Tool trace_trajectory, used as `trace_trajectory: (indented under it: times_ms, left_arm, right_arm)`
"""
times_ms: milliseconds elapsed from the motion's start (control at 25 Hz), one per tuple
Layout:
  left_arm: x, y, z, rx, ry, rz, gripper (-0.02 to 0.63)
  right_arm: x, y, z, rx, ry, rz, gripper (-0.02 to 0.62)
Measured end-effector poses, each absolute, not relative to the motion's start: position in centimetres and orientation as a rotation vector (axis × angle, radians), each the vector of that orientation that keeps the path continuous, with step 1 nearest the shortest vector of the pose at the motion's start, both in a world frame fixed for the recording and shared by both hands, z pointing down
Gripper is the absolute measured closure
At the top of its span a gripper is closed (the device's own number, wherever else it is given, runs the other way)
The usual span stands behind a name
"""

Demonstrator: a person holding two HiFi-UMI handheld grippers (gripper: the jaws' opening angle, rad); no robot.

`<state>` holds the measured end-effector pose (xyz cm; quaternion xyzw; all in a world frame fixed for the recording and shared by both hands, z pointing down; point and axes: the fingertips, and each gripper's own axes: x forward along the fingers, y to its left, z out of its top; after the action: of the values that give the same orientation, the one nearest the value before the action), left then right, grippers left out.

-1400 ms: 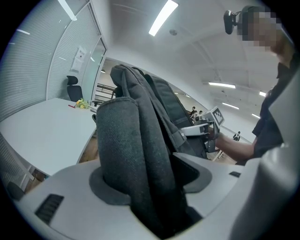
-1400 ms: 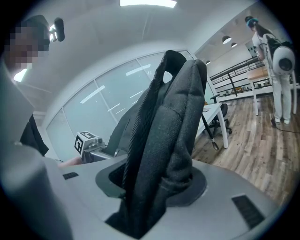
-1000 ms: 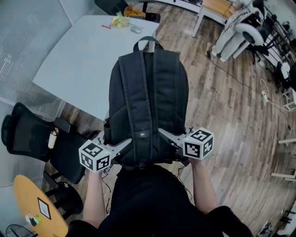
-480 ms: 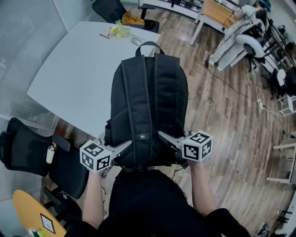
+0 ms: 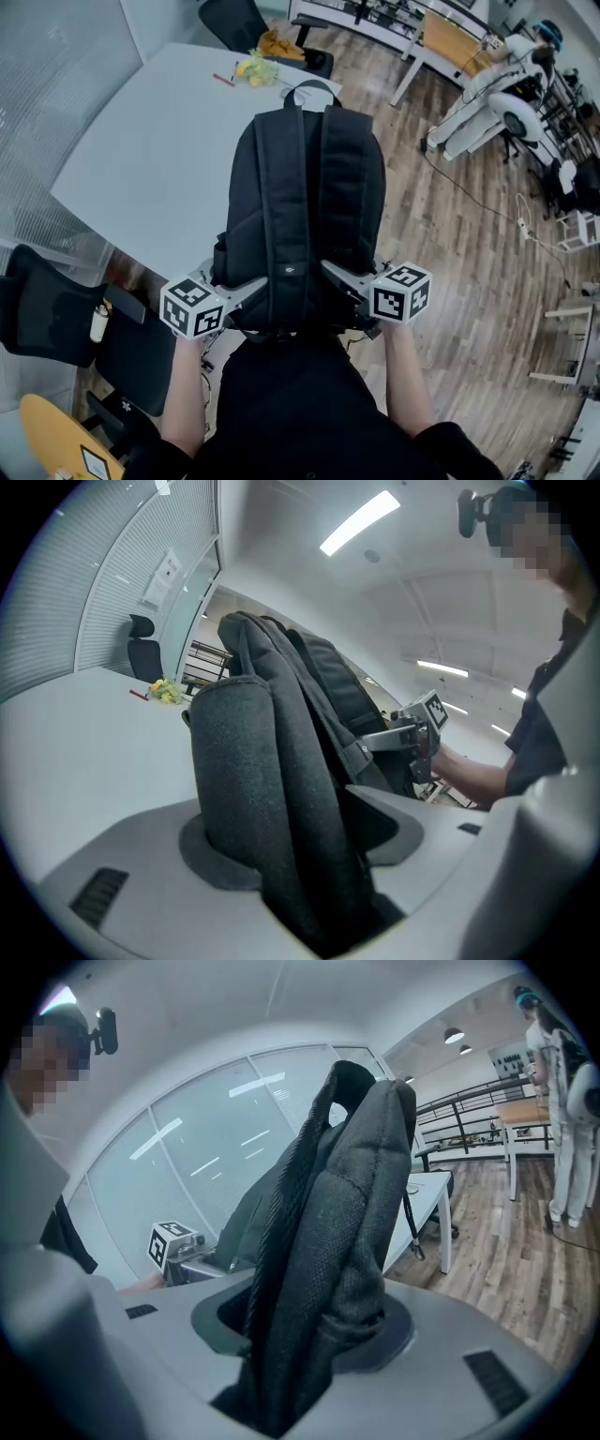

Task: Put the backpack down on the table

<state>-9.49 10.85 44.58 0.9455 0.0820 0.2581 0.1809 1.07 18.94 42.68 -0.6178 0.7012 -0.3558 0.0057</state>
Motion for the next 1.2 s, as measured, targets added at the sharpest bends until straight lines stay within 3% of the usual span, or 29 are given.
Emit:
trace_trajectory:
  times_ms: [560,1200]
  left_arm:
    - [-9.1,4.6,45.4,2.648,0.101,0.684,0.344]
    - [-4.2,-9.3,45.8,2.527,-0.360,0.645,0.344]
  right_arm:
    - [2.2,11.5,43.4,-1.852,2.316,-1.144,0.403]
    - [9.0,-6.6,44.5,-1.443,2.666,-1.242,0.400]
